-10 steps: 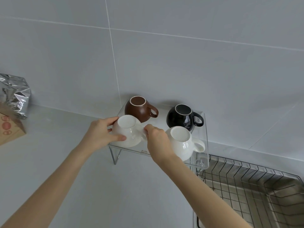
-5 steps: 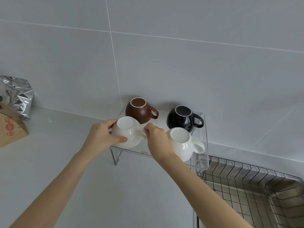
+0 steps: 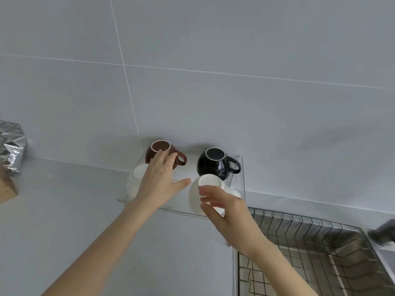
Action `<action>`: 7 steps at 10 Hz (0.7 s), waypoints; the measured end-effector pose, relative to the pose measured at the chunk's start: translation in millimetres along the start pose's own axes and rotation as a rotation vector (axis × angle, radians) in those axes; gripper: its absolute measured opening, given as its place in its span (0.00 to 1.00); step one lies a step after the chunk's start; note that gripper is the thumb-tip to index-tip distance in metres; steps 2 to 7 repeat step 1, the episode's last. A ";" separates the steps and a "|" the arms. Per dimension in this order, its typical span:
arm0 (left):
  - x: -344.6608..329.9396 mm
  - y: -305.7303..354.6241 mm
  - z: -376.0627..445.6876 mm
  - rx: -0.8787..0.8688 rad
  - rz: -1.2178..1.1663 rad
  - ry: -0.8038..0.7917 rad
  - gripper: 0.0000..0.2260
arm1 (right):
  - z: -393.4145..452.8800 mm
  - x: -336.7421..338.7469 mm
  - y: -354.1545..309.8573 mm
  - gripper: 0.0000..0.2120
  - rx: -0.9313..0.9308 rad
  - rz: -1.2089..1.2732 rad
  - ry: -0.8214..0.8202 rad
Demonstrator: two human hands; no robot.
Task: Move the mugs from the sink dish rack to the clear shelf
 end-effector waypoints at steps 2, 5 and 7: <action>-1.3 47.0 -2.9 -0.104 -0.087 -0.109 0.33 | -35.2 45.0 -20.8 0.14 0.003 0.139 0.087; -1.3 47.0 -2.9 -0.104 -0.087 -0.109 0.33 | -35.2 45.0 -20.8 0.14 0.003 0.139 0.087; -1.3 47.0 -2.9 -0.104 -0.087 -0.109 0.33 | -35.2 45.0 -20.8 0.14 0.003 0.139 0.087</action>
Point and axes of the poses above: each hand's wrist, its own z-axis towards the middle knuckle, its own x-axis out of the back of the hand, y = z × x, the point moved 3 cm from there along z, towards the middle knuckle, and after that the axes turned 14 degrees about x, right-handed, at the moved point
